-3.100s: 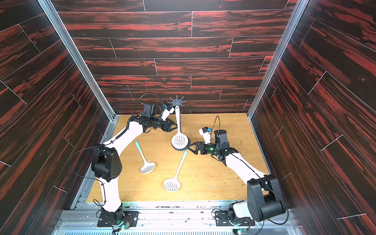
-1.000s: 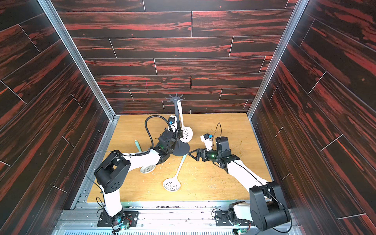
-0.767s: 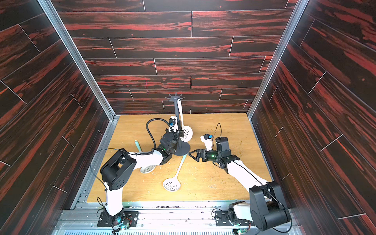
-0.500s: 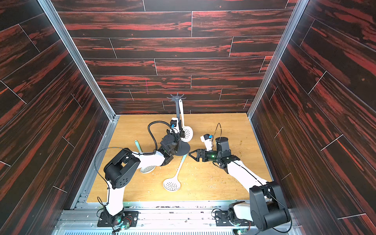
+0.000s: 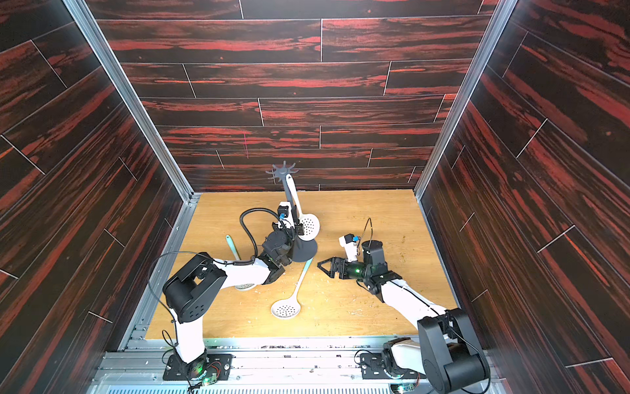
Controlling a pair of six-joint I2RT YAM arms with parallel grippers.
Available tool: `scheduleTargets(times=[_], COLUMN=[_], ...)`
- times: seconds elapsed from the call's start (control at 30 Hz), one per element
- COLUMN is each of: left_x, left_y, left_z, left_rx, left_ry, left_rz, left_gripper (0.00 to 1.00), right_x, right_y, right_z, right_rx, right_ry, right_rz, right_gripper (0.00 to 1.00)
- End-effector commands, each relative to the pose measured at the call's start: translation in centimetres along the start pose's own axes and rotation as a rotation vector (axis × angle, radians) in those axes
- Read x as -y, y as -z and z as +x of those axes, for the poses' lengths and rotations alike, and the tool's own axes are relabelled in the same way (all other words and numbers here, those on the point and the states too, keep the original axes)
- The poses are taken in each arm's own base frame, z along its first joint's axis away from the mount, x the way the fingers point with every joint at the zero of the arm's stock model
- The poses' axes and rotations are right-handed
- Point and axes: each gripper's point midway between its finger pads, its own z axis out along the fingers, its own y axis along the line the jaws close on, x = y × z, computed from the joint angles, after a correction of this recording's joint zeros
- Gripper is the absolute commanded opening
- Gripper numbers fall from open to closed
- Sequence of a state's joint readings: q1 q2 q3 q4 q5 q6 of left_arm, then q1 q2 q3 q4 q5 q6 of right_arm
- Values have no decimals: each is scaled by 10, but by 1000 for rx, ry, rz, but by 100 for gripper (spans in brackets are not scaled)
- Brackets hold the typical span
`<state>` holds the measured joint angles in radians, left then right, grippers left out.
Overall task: Hang the skimmer on the kitchen utensil rack
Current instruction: Adjust the rack at the center of the board.
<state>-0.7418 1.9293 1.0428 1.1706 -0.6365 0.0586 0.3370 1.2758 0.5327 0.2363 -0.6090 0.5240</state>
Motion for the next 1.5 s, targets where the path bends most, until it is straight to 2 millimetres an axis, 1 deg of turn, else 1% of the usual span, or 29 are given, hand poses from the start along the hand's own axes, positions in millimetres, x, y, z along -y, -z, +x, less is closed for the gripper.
scheduleTargets(times=[0.0, 0.1, 0.13, 0.17, 0.2, 0.27, 0.33, 0.57, 0.77, 0.87, 1.13, 1.17, 1.3, 1.47], left_x=[-30, -25, -24, -23, -23, -24, -26, -22, -21, -24, -23, -22, -22, -25], left_y=[19, 21, 20, 20, 18, 14, 10, 1, -3, -6, -7, -8, -8, -8], left_z=[80, 77, 75, 74, 73, 70, 63, 43, 31, 23, 1, 0, 6, 14], left_rx=[-267, -277, -276, -275, -271, -265, -247, -204, -169, -149, -112, -110, -118, -132], left_ry=[-309, -303, -298, -298, -305, -321, -327, -365, -390, -386, -355, -355, -367, -349], left_rz=[-54, -20, -15, -12, -16, -44, -67, -73, -82, -121, -112, -113, -113, -134], left_gripper=[23, 26, 23, 10, 0, 0, 0, 0, 0, 0, 0, 0, 0, 0], right_x=[-5, -7, -8, -7, -8, -9, -10, -11, -11, -11, -9, -8, -7, -7], right_y=[-2, -5, -5, -6, -6, -7, -8, -13, -15, -16, -18, -19, -25, -40], right_z=[1, 6, 8, 9, 10, 11, 13, 20, 21, 21, 22, 22, 25, 34], right_rx=[25, 19, 18, 19, 22, 20, 16, -5, -10, -10, -15, -14, -18, -51], right_ry=[-30, -50, -55, -63, -69, -73, -71, -62, -66, -64, -68, -72, -84, -103], right_rz=[-18, -33, -40, -40, -46, -54, -54, -48, -48, -49, -45, -38, -33, -18], right_gripper=[98, 98, 98, 98, 98, 96, 96, 95, 94, 94, 93, 93, 93, 91])
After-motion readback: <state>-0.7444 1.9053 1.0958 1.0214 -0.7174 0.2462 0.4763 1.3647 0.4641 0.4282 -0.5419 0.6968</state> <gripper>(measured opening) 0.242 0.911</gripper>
